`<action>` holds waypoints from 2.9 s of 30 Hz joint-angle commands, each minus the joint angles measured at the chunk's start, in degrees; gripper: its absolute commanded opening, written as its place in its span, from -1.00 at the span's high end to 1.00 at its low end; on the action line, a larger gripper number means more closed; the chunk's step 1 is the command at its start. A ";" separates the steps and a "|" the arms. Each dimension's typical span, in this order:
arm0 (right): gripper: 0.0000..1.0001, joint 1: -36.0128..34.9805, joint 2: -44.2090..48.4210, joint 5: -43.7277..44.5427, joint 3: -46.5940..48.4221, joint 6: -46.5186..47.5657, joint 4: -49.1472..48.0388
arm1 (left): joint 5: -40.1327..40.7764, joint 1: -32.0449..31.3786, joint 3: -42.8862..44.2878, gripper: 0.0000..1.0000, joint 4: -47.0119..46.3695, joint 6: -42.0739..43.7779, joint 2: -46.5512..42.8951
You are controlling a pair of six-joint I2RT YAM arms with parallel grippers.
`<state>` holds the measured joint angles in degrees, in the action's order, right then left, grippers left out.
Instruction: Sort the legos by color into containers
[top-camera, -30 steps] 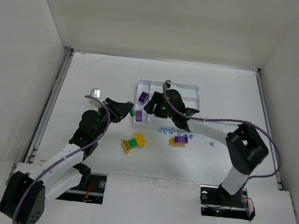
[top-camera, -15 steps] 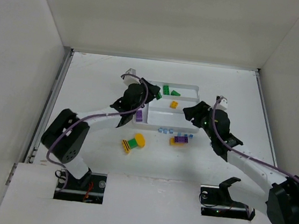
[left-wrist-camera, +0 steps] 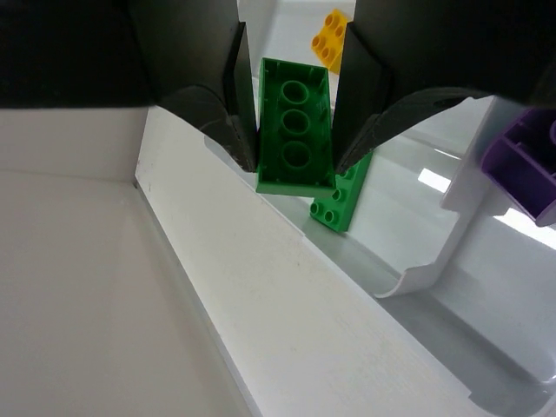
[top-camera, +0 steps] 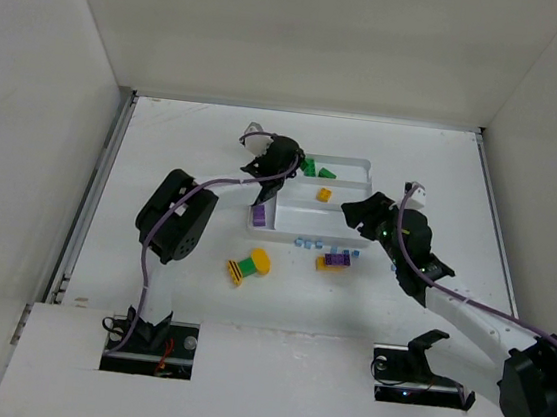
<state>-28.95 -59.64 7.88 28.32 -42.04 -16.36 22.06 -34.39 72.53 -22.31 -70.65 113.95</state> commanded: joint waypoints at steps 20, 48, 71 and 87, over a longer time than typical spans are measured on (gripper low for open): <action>-0.29 -0.62 0.75 -1.73 -0.37 -0.59 -4.21 | 6.67 -1.51 10.44 0.04 12.99 -11.62 4.70; 0.30 -16.09 -3.66 5.28 3.15 8.03 7.02 | 4.13 -8.09 -24.89 0.38 14.38 27.66 -43.09; -0.95 -22.25 -13.05 19.81 9.39 6.01 27.52 | -9.41 -13.20 -46.16 -0.20 2.53 34.44 -60.69; -0.58 -18.29 -15.16 15.94 8.60 6.53 24.71 | -10.02 -13.81 -45.37 -0.24 1.30 34.88 -57.97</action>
<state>-47.70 -74.61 25.26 35.22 -35.94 11.42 12.40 -48.23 26.24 -18.22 -36.64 55.86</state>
